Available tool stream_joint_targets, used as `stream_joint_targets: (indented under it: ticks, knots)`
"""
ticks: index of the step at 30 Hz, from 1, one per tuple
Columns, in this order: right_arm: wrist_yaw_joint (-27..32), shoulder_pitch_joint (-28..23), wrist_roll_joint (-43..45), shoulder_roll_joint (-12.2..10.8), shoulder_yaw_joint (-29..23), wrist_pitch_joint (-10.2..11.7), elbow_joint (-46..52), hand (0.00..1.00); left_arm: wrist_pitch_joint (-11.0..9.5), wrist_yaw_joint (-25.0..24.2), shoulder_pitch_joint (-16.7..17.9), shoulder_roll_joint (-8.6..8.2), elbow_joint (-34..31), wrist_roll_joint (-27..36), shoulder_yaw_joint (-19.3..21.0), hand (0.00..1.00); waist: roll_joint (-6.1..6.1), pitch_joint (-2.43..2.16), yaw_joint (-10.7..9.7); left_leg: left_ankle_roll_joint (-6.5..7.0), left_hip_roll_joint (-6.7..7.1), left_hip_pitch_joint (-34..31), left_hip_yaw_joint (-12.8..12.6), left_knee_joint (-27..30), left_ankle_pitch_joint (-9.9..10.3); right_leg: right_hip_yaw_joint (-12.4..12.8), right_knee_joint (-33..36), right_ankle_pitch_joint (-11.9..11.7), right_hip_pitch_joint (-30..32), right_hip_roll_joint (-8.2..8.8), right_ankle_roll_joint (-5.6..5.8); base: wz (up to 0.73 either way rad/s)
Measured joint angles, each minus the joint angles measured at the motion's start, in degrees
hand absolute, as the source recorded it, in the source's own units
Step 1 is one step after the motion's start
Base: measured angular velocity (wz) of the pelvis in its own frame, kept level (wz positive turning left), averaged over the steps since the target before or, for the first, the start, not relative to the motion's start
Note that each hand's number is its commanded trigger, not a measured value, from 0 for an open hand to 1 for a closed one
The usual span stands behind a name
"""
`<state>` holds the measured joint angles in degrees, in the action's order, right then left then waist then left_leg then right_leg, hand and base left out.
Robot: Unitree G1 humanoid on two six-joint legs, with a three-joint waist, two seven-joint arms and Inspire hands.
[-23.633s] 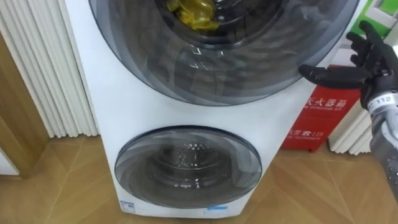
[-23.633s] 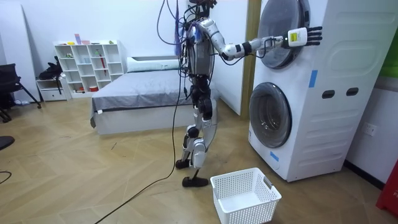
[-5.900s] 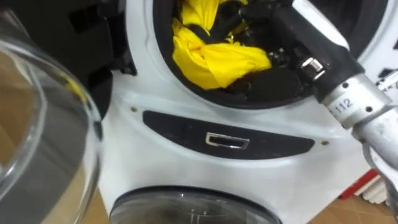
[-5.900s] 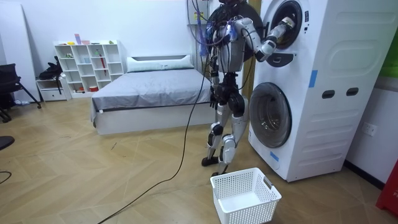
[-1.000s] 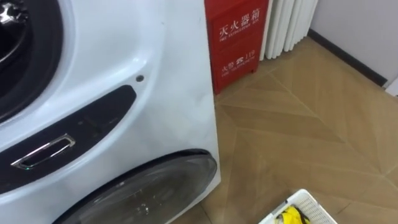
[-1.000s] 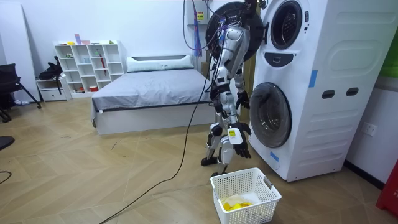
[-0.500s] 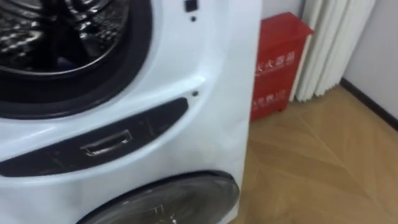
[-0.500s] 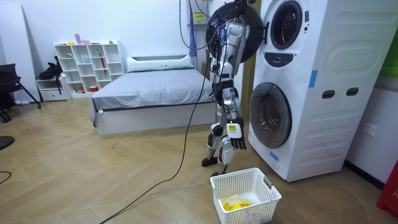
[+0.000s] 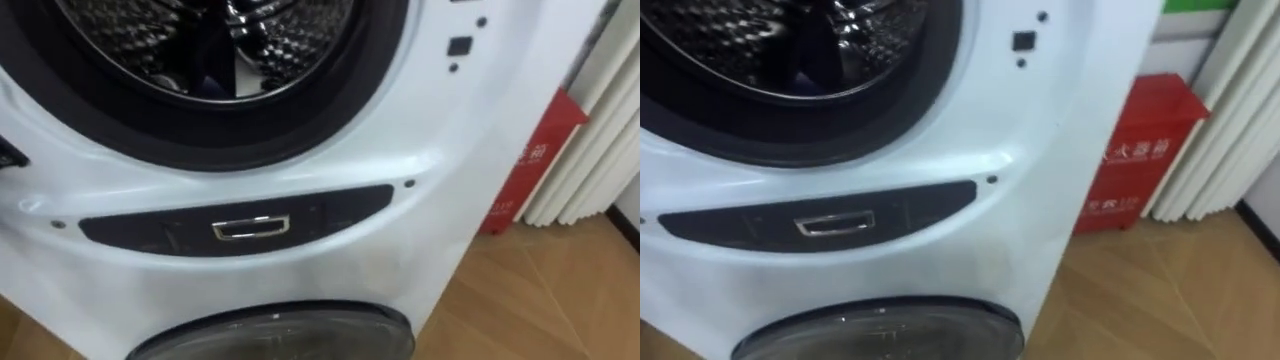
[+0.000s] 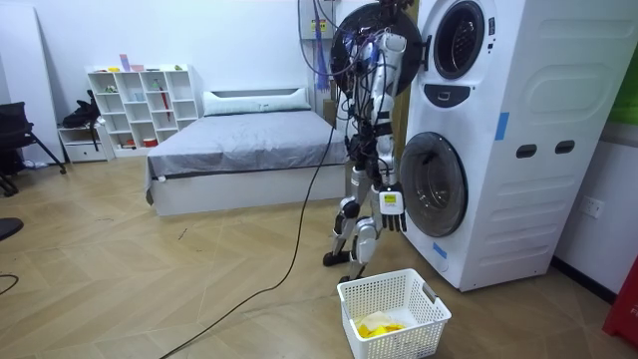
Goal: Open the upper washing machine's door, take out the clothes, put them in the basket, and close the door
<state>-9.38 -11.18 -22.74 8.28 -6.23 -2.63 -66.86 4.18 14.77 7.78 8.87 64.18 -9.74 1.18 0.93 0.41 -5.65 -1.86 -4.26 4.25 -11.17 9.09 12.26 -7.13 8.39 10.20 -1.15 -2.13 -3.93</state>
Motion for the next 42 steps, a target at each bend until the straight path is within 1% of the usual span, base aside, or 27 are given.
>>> stream_joint_targets:
  ticks: [7, 10, 12, 14, 16, 17, 19, 21, 22, 23, 24, 25, 26, 27, 28, 29, 30, 31, 32, 33, 35, 36, 37, 39, 40, 41, 42]
  knots:
    - [3.1, 0.7, 1.8, 0.2, 2.2, -0.4, 0.3, 0.0, 0.2, 0.2, 0.1, -0.03, -0.1, 0.0, 0.5, 0.0, 0.05, 0.01, 1.3, -0.01, -0.12, 0.6, 0.5, 0.0, 0.0, -1.9, 0.2, 0.0, -1.1, 0.07, 0.0, 0.09]
    - [4.5, 1.3, 4.6, 0.2, 2.6, -0.5, 0.8, 0.0, 0.1, 0.7, 1.8, -0.16, -0.8, 0.0, 0.6, 0.0, 0.29, -0.07, 1.4, -0.02, -0.11, 0.7, 0.8, 0.0, 0.0, -1.8, 0.2, 0.0, -1.2, 0.08, 0.0, 0.0]
    - [5.5, 1.4, 5.1, 0.2, 3.0, -0.5, 0.8, 0.0, 0.1, 0.9, 3.0, -0.26, -0.9, 0.0, 0.6, 0.0, 0.34, 0.31, 1.5, -0.1, -0.1, 1.3, 1.0, 0.1, 0.1, -1.8, 0.2, 0.0, -2.0, 0.09, 0.03, 0.05]
    - [5.9, 1.6, 5.2, 0.2, 3.7, -0.5, 0.8, 0.0, 0.1, 1.0, 3.5, -0.27, -0.7, -0.1, 0.6, 0.0, 0.43, 0.38, 1.7, -0.3, -0.1, 1.3, 1.0, 0.5, 0.2, -1.6, 0.1, 0.1, -2.2, 0.07, -0.05, 0.0]
    - [6.3, 1.6, 6.4, 0.2, 4.0, -0.4, 0.8, 0.0, 0.3, 1.0, 3.7, -0.21, 0.0, -2.5, 1.1, 0.0, 0.53, 0.44, 2.3, -0.93, -0.21, 0.9, 1.0, 1.9, 0.7, -1.5, 0.3, 0.5, -2.2, 0.06, -0.38, 0.0]
    - [6.6, 1.4, 7.3, 0.2, 4.0, -0.4, 0.8, 0.0, 0.6, 1.0, 3.9, -0.14, 0.0, -4.0, 1.3, 0.0, 0.78, 0.42, 2.7, -1.05, -0.31, 0.3, 0.9, 3.6, 0.8, -1.3, 0.4, 0.6, -2.1, 0.1, -0.44, 0.0]
    - [6.9, 0.9, 7.6, 0.3, 4.2, -0.5, 0.8, 0.0, 0.8, 0.9, 4.5, -0.19, 0.0, -5.0, 1.6, 0.0, 0.56, 0.37, 3.6, -1.45, -1.03, -0.9, 1.1, 7.4, 1.8, -1.0, 1.4, 1.0, -1.8, -0.27, -0.94, -0.02]
    - [7.2, 1.2, 8.9, 0.3, 3.8, -0.4, 0.8, 0.0, 1.9, 0.0, 4.2, -0.08, -0.2, -5.8, 2.0, 0.0, 0.55, 0.33, 3.7, -1.78, -2.1, -5.5, 2.8, 15.6, 2.6, -1.8, 3.4, 1.6, -0.4, -0.86, -1.69, 0.0]
    - [7.5, 1.4, 9.3, 0.3, 3.5, -0.4, 0.8, 0.0, 2.2, -0.4, 4.2, -0.12, -0.3, -6.0, 2.0, 0.0, 0.45, 0.25, 3.7, -1.78, -2.43, -7.0, 3.1, 17.8, 2.5, -1.9, 3.9, 1.6, 0.2, -0.76, -1.94, 0.04]
    - [8.0, 1.8, 10.5, 0.4, 2.3, -0.4, 0.8, 0.0, 2.8, -1.3, 3.8, -0.3, -0.8, -6.7, 2.2, 0.0, 0.16, 0.1, 3.5, -1.77, -3.31, -9.9, 3.4, 22.4, 2.6, -2.8, 4.9, 1.8, 1.4, -0.94, -2.66, 0.07]
    - [8.3, 2.2, 12.1, 0.9, 1.7, -0.4, 0.7, 0.0, 3.2, -2.0, 2.9, -0.57, -1.3, -7.3, 2.5, 0.0, -0.11, 0.15, 3.3, -1.61, -4.63, -12.8, 3.4, 29.1, 2.6, -3.7, 5.9, 2.1, 2.1, -1.38, -3.5, 0.06]
    - [8.7, 2.2, 13.0, 1.1, 1.3, -0.5, 0.8, 0.0, 3.2, -2.0, 2.5, -0.74, -1.3, -7.3, 2.7, 0.0, -0.63, 0.27, 3.3, -1.16, -5.33, -13.6, 3.4, 34.1, 2.3, -3.9, 6.7, 2.5, 2.1, -1.8, -3.9, 0.0]
    - [9.6, 2.1, 14.5, 1.6, 1.0, -0.5, 0.7, 0.0, 3.2, -2.0, 2.2, -1.0, -1.3, -7.2, 3.1, 0.0, -1.66, 0.0, 3.0, -0.08, -6.14, -13.1, 3.4, 42.3, 0.6, -3.9, 7.7, 3.1, 1.9, -2.77, -4.48, 0.12]
    - [10.5, 1.5, 14.8, 1.9, 1.0, -0.5, 0.6, 0.0, 3.0, -2.0, 1.4, -0.89, -1.4, -6.8, 3.1, 0.0, -2.16, -0.28, 1.8, -0.45, -6.09, -10.2, 3.4, 46.3, -1.0, -4.4, 8.8, 3.8, 1.4, -3.32, -4.73, 0.17]
    - [10.8, 1.6, 14.9, 1.9, 1.1, -0.5, 0.5, 0.0, 2.9, -2.0, 0.7, -0.77, -1.5, -6.5, 3.1, 0.0, -2.2, -0.19, 1.4, -1.17, -5.65, -8.5, 3.3, 46.9, -1.5, -4.4, 9.7, 4.2, 1.5, -3.36, -4.87, 0.24]
    - [10.9, 1.3, 15.1, 2.0, 1.0, -0.5, 0.1, 0.0, 2.6, -2.0, -0.8, -0.71, -2.0, -6.1, 3.1, 0.0, -2.26, -0.14, 0.8, -1.96, -4.58, -5.3, 3.3, 46.7, -1.9, -4.7, 11.3, 4.8, 2.0, -3.38, -5.03, 0.09]
    - [11.2, 1.3, 15.5, 2.1, 1.0, -0.5, 0.0, 0.0, 2.1, -2.0, -2.3, -0.77, -2.8, -5.6, 2.9, 0.0, -2.27, 0.23, 0.7, -2.63, -3.85, -2.3, 3.5, 44.9, -1.7, -5.0, 12.2, 4.8, 3.0, -3.4, -5.09, 0.06]
    - [11.3, 1.2, 15.6, 2.1, 0.9, -0.5, 0.0, 0.0, 1.8, -2.0, -3.0, -0.81, -3.0, -5.5, 2.7, 0.0, -2.25, 0.32, 0.6, -3.05, -3.67, -0.8, 3.4, 43.4, -1.4, -5.1, 12.5, 4.8, 3.3, -3.41, -5.13, 0.09]
    - [11.3, 1.0, 16.4, 2.2, 0.8, -0.5, 0.1, 0.0, 1.5, -2.0, -3.7, -0.81, -3.9, -5.5, 1.9, 0.0, -2.31, 0.59, 0.1, -4.05, -3.68, 1.8, 3.7, 39.3, -0.4, -5.7, 13.3, 4.7, 4.4, -3.41, -5.22, 0.14]
    - [11.3, 1.0, 16.7, 2.3, 0.7, -0.5, 0.1, 0.0, 1.2, -2.0, -4.0, -0.83, -4.4, -5.4, 1.4, 0.0, -2.52, 0.65, -0.3, -4.11, -3.73, 2.9, 4.3, 37.0, 0.5, -6.2, 13.6, 4.7, 5.1, -3.41, -5.28, 0.25]
    - [11.3, 1.2, 17.0, 2.4, -0.6, -0.5, -0.4, 0.0, 0.3, -2.0, -6.1, -1.41, -4.6, -5.4, 0.4, 0.0, -3.32, 0.6, -0.9, -4.43, -3.45, 6.6, 7.7, 26.2, 4.3, -7.3, 15.1, 4.1, 8.1, -3.44, -5.24, 0.19]
    - [11.3, 1.7, 17.5, 2.4, -0.7, -0.5, -1.4, 0.0, 0.3, -2.0, -6.8, -1.58, -4.6, -5.4, 0.1, 0.0, -4.03, 0.37, -1.1, -4.67, -3.25, 8.1, 9.1, 20.8, 6.4, -7.8, 15.4, 3.3, 9.7, -3.38, -5.21, 0.04]
    - [11.3, 2.2, 17.6, 2.4, -0.7, -0.5, -2.1, 0.0, 0.3, -2.0, -6.9, -1.57, -4.5, -5.4, -0.2, 0.0, -4.03, 0.43, -1.2, -4.46, -3.08, 8.7, 9.5, 18.0, 7.3, -7.8, 15.4, 2.8, 10.4, -3.36, -5.13, 0.04]
    - [11.3, 2.8, 17.9, 2.3, -0.7, -0.5, -2.4, 0.0, 0.0, -2.0, -7.1, -1.58, -4.5, -5.4, -0.9, 0.0, -4.23, 0.37, -2.0, -3.93, -2.81, 10.4, 9.6, 7.8, 8.8, -7.9, 15.4, 0.4, 13.5, -2.82, -4.6, 0.05]
    - [11.3, 2.7, 18.1, 2.3, -0.7, -0.5, -2.3, 0.0, 0.0, -2.0, -7.0, -1.58, -4.5, -5.4, -0.8, 0.0, -4.23, 0.36, -1.9, -3.39, -2.77, 10.6, 9.5, 5.7, 8.9, -7.9, 15.3, -0.2, 14.3, -2.67, -4.41, 0.0]
    - [11.4, 2.7, 18.4, 2.2, -0.7, -0.5, -2.3, 0.0, -0.1, -2.0, -6.8, -1.57, -4.2, -5.3, -0.5, 0.0, -4.22, 0.38, -1.9, -2.89, -2.32, 11.1, 9.6, 2.4, 9.0, -7.9, 15.3, -1.7, 15.4, -2.35, -4.03, 0.0]
    - [11.6, 2.3, 19.0, 1.9, -0.8, -0.7, -2.3, 0.0, -0.2, -2.0, -6.7, -1.57, -3.3, -4.2, 0.2, 0.0, -3.92, 0.45, -2.0, -1.65, -1.41, 11.0, 9.3, 0.5, 8.9, -7.9, 15.2, -3.4, 16.1, -1.73, -3.41, 0.0]
